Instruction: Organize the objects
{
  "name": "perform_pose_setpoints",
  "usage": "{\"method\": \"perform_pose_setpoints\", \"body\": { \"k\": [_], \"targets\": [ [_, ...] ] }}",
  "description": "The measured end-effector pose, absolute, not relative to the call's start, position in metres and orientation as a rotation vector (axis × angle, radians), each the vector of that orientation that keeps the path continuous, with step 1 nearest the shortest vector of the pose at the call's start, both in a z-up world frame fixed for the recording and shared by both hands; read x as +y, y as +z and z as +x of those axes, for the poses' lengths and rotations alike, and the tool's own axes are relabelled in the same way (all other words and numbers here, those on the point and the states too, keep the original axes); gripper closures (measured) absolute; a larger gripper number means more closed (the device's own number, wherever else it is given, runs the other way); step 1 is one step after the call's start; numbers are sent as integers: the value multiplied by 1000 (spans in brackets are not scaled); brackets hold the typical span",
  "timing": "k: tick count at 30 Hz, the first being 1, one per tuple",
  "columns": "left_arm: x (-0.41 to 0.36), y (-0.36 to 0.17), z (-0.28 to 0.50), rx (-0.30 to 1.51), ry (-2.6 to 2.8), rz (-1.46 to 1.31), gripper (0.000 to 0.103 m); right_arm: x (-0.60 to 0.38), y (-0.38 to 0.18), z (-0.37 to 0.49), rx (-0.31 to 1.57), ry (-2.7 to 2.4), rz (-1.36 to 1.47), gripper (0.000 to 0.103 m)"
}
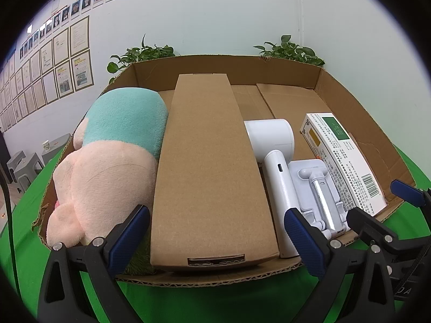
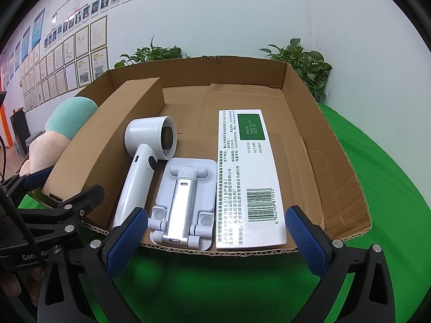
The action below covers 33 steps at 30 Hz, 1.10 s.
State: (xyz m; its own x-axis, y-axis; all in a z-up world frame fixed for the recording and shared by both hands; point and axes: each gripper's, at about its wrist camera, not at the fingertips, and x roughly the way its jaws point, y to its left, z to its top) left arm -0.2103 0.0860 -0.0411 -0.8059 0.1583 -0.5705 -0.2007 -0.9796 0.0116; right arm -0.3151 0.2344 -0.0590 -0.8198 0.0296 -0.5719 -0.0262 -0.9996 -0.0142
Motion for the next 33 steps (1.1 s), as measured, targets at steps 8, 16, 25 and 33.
{"method": "perform_pose_setpoints", "body": {
  "k": [8,16,25,33],
  "targets": [
    [88,-41,-211,116,2817,-888,3,234,-59,-315,-9,2969,-933,0],
    [86,-41,-210,101,2812,-883,3,234,-59,-315,-8,2969,-933,0],
    [86,-42,-211,95,2806,-885,3,234,-59,-315,-8,2969,-933,0],
    [88,-42,-212,111,2811,-892,3,234,-59,-314,-8,2969,-933,0]
  ]
}}
